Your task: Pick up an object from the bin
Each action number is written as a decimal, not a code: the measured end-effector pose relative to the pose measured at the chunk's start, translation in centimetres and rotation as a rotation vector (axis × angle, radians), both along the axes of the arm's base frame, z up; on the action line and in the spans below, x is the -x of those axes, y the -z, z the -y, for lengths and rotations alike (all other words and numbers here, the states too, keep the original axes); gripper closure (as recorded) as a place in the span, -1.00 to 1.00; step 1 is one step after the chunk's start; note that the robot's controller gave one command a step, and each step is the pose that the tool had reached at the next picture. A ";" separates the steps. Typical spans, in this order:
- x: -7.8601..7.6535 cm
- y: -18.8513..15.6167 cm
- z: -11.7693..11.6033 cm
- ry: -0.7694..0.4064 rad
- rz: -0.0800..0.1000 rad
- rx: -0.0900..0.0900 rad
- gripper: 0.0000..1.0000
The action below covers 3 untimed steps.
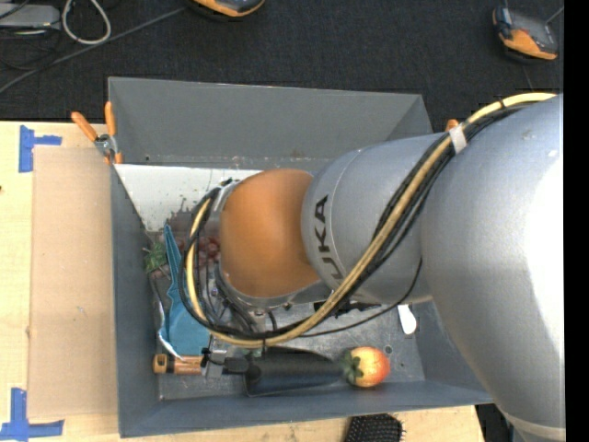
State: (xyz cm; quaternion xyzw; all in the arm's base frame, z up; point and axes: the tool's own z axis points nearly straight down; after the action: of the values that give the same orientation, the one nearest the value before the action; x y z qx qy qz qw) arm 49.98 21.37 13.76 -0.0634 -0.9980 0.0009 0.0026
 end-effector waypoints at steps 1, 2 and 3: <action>-0.2 1.4 3.6 -0.304 0.000 -0.002 -1.00; -0.4 2.6 6.0 -0.004 -0.003 0.000 -1.00; -0.4 5.6 5.3 -0.146 -0.005 -0.001 -1.00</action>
Offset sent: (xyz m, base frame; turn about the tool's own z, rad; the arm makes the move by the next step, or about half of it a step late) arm 0.0043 -0.0673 -0.0284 0.0136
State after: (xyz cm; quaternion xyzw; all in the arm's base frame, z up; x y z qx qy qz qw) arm 50.34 16.04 8.15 0.0096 -0.9999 0.0009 0.0053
